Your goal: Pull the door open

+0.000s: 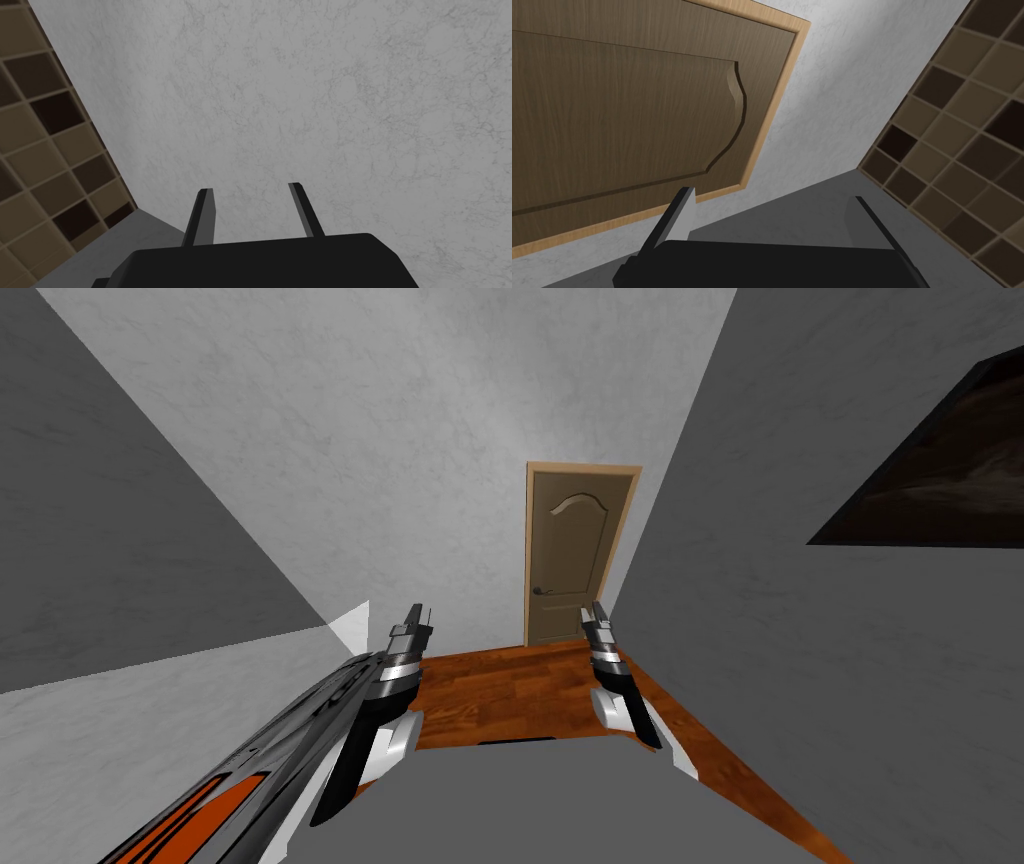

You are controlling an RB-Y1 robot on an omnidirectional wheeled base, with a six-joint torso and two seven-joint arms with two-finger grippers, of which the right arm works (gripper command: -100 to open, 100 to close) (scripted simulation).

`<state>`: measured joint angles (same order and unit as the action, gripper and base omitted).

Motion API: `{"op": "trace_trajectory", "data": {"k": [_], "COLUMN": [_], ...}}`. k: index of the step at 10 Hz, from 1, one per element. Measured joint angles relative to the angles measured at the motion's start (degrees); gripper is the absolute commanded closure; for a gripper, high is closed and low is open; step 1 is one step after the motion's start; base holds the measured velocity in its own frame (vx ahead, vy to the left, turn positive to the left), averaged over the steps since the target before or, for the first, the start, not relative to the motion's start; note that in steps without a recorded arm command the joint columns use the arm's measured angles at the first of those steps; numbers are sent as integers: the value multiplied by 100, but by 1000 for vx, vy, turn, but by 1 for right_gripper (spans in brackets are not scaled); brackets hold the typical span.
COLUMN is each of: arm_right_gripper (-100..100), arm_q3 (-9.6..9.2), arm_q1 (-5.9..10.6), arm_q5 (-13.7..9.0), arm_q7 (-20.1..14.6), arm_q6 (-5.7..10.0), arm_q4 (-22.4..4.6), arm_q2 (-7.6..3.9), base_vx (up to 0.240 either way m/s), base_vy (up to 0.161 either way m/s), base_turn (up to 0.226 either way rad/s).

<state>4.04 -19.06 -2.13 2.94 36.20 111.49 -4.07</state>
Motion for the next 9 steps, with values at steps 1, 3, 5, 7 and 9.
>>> {"op": "trace_trajectory", "data": {"k": [1,3,5,7,9], "arm_right_gripper": [-100,-100,-100,-100,-100], "arm_q3": [6,-11,9,23,41], "arm_q1": [86,207,316,414,589], "arm_q5": [40,118,176,221,268], "arm_q7": [-53,-108,-206,-276,-325], "arm_q6": [28,63,59,71,72], "arm_q4": [-197,-517,-784,-1015,-1301], "arm_q2": [-28,-40,-103,-147,-172], "base_vx": [95,55,63,53,70], "base_vy": [-16,-17,-16,-5,-10], "base_turn": [2,1,2,0,2]}}
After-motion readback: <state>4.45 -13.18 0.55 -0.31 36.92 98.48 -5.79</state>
